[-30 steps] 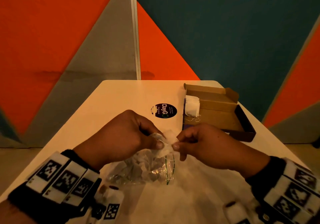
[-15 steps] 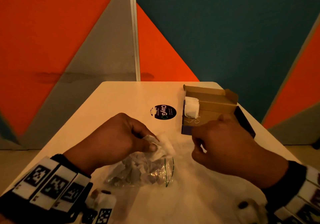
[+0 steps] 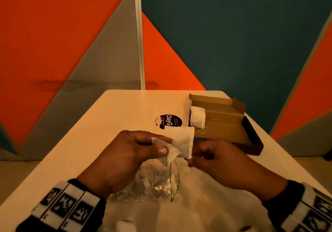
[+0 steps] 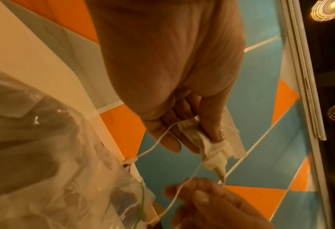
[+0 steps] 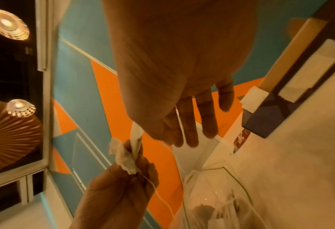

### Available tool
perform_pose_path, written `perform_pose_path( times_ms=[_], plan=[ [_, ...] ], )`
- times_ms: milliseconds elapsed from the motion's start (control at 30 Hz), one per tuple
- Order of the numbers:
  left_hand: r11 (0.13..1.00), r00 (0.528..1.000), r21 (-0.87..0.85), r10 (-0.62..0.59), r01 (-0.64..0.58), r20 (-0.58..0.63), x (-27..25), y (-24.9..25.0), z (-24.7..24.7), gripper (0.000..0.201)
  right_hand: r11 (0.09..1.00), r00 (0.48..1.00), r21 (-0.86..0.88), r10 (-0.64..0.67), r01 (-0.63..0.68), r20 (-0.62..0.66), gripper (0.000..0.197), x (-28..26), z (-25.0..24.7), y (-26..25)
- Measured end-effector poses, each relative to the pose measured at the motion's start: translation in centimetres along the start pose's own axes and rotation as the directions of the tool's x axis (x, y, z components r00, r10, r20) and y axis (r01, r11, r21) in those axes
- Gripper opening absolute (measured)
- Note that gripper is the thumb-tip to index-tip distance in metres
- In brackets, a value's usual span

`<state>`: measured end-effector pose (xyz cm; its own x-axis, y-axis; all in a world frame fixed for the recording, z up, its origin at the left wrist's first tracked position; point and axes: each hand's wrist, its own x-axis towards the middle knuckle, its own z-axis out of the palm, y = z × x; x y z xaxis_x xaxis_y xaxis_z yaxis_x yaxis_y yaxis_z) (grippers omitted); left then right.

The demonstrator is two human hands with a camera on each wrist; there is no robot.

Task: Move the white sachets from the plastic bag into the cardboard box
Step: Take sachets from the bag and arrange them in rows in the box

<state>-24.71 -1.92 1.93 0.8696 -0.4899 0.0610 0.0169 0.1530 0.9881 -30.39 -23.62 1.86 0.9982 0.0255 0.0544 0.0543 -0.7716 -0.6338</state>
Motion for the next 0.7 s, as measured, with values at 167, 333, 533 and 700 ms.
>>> perform_pose_path(
  times_ms=[167,333,533,700],
  plan=[
    [0.999,0.999,-0.029,0.038,-0.038,-0.016,0.1,-0.9,0.6,0.025,0.946,0.945,0.302,-0.017,0.121,-0.326,0.022,0.0,-0.7,-0.4],
    [0.998,0.998,-0.037,0.054,-0.056,-0.034,0.5,-1.0,0.9,0.030,0.764,0.965,0.594,-0.155,0.253,-0.211,0.042,-0.4,-0.1,-1.9],
    [0.998,0.999,0.062,0.029,-0.027,-0.041,0.1,-0.5,0.6,0.024,0.839,0.973,0.520,-0.046,0.159,-0.224,0.043,0.3,1.3,-1.7],
    [0.862,0.994,0.506,0.062,-0.008,-0.090,0.0,1.1,0.0,0.009,0.903,0.967,0.373,-0.140,0.212,-0.211,0.020,-0.2,0.7,-2.5]
  ],
)
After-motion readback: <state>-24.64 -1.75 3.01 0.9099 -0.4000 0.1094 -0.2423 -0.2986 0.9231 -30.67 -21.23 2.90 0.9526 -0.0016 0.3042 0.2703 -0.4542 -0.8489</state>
